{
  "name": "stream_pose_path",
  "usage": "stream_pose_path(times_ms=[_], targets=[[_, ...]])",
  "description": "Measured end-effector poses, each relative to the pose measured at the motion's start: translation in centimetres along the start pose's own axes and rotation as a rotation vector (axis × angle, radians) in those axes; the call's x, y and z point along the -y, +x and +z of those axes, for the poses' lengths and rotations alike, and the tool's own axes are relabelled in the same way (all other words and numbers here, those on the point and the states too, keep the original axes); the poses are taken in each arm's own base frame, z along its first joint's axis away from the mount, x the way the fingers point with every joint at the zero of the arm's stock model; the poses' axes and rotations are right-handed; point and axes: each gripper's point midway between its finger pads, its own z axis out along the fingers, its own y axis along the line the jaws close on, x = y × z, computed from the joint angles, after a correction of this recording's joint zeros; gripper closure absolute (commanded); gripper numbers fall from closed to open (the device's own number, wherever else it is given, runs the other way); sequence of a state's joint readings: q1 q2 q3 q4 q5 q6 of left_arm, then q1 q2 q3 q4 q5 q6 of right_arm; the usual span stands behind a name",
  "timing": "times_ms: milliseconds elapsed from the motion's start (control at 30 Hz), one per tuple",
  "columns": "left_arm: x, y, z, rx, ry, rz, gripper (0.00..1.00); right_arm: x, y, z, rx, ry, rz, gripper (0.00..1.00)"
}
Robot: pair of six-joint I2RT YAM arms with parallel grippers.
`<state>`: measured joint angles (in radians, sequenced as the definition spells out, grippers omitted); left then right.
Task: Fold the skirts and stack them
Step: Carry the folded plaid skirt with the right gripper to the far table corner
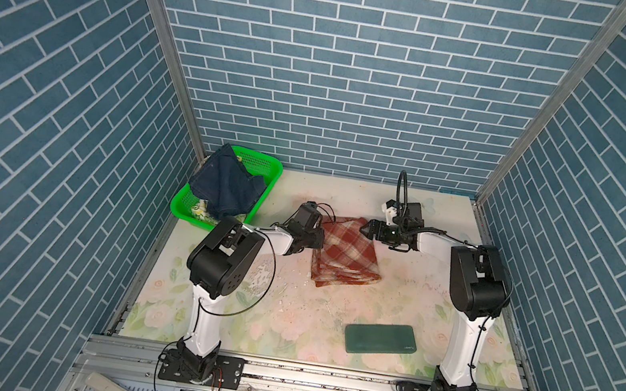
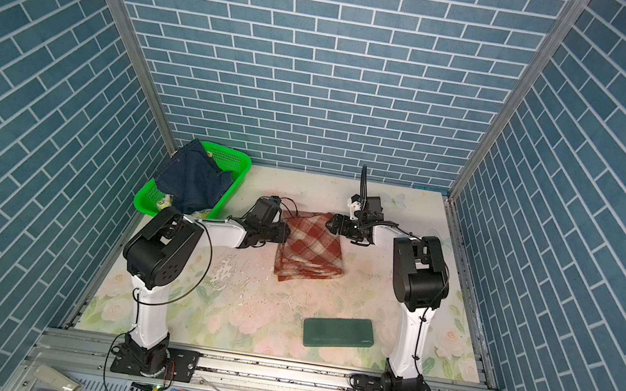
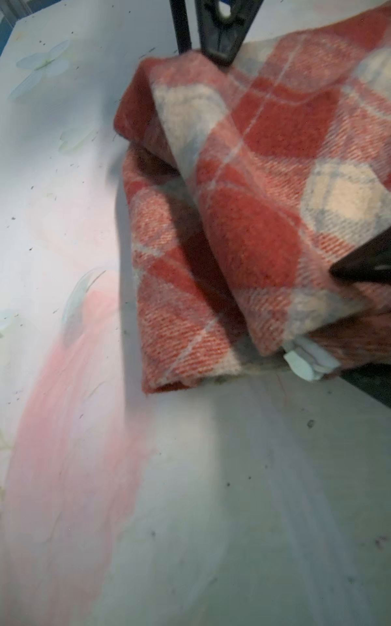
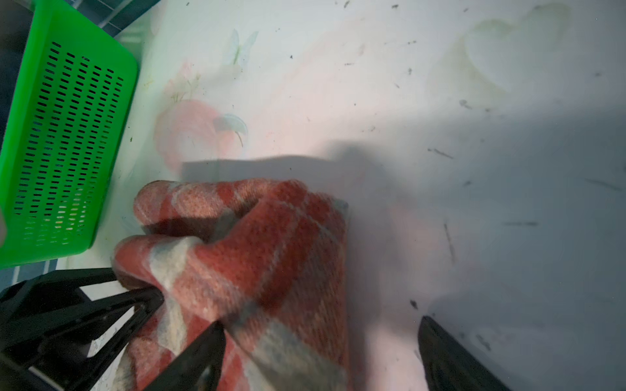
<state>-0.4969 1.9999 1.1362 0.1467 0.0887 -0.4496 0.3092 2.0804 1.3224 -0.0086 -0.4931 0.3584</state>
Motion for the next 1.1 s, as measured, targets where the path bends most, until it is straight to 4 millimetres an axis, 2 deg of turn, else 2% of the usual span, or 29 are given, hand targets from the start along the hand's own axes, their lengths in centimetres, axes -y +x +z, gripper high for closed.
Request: stream_pose_path(times_ms=[200,333,500,600,667,767,833,867,1000,1100], targets=[[-0.3,-0.7,0.5,0.010,-0.015,0.013,0.78,-0.5,-1.3,1.3,0.019,-0.055,-0.017,0.15],[-0.4,-1.1,0.6,0.015,-0.015,0.013,0.78,-0.9,-2.1,2.4,0.035,-0.096,-0.037,0.19],[-0.6,-1.7,1.0,0.016,-0.012,0.006,0.78,-1.8,-2.2,3.5,0.043,-0.136,-0.047,0.28],[-0.7,-2.0,1.1,0.014,-0.011,0.002,0.78,-2.1,-2.2,3.8,0.045,-0.146,-0.038,0.44],[-0.8,-2.1,1.1,0.012,-0.010,0.001,0.78,-2.2,-1.9,4.2,0.041,-0.153,-0.020,0.64],[-0.8,-2.1,1.1,0.009,-0.005,-0.004,0.75,-2.4,-1.4,4.6,0.036,-0.169,0.012,0.86],[-0.7,-2.0,1.1,0.007,0.001,-0.012,0.69,-2.7,-1.5,4.6,0.044,-0.183,0.028,0.99],[-0.6,-2.0,1.1,0.006,0.006,-0.019,0.64,-2.8,-1.7,4.6,0.049,-0.187,0.034,1.00],[-0.4,-2.1,0.5,0.012,0.053,-0.062,0.43,-2.7,-1.8,4.6,0.061,-0.186,0.062,1.00],[0.4,-2.6,-1.4,0.035,0.119,-0.094,0.29,-2.4,-1.9,4.6,0.080,-0.164,0.083,1.00]])
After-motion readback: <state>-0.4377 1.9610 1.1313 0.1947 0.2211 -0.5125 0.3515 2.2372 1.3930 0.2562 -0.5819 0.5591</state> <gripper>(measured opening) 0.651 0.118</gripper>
